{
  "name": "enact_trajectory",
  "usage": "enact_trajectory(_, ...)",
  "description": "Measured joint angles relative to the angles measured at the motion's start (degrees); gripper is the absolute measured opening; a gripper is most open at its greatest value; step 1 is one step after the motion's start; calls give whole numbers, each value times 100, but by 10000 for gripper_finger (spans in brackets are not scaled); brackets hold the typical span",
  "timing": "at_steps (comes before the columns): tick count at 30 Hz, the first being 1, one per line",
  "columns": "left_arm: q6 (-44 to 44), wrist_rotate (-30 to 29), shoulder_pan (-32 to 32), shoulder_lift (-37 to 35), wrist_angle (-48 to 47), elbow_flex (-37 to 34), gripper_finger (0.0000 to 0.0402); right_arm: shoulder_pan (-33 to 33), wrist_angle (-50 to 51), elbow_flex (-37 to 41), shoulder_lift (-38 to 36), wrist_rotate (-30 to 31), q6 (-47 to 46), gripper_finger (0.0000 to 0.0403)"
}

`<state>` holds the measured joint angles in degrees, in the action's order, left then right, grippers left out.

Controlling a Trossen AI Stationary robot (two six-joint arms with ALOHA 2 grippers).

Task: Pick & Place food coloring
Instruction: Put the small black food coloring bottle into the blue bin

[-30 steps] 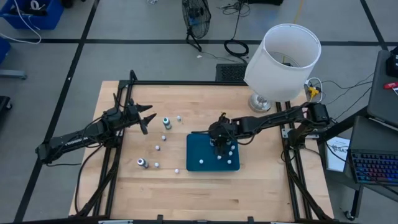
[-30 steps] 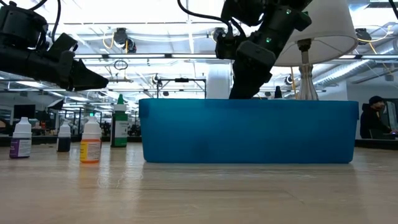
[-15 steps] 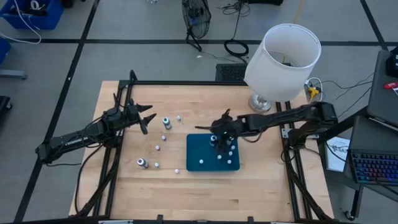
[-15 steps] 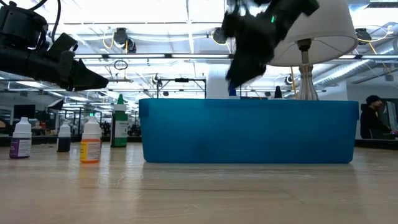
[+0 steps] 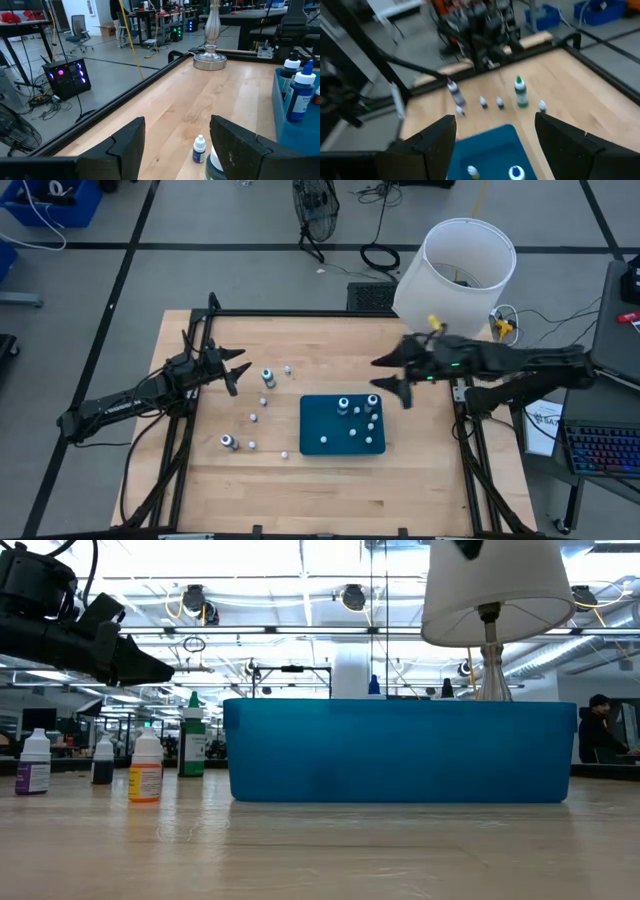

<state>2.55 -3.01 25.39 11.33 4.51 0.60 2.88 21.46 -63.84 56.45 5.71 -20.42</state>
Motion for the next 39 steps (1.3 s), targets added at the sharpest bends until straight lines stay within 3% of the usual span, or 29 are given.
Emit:
enact_trajectory(6,2,2,-2,0,0,0,225,106,255,532,-1198,-157,224,259)
enact_trajectory(13,2,1,-1,0,0,0,225,135,349,1948,-2467,-134,929,259)
enact_trajectory(18,1,1,-1,0,0,0,225,135,203,2828,-3160,34,862,256)
enact_trajectory(30,2,0,0,0,0,0,225,133,-2389,5242,-3725,44,1083,257)
enact_trajectory(39,2,0,0,0,0,0,225,131,-2672,5375,-4626,42,1559,260)
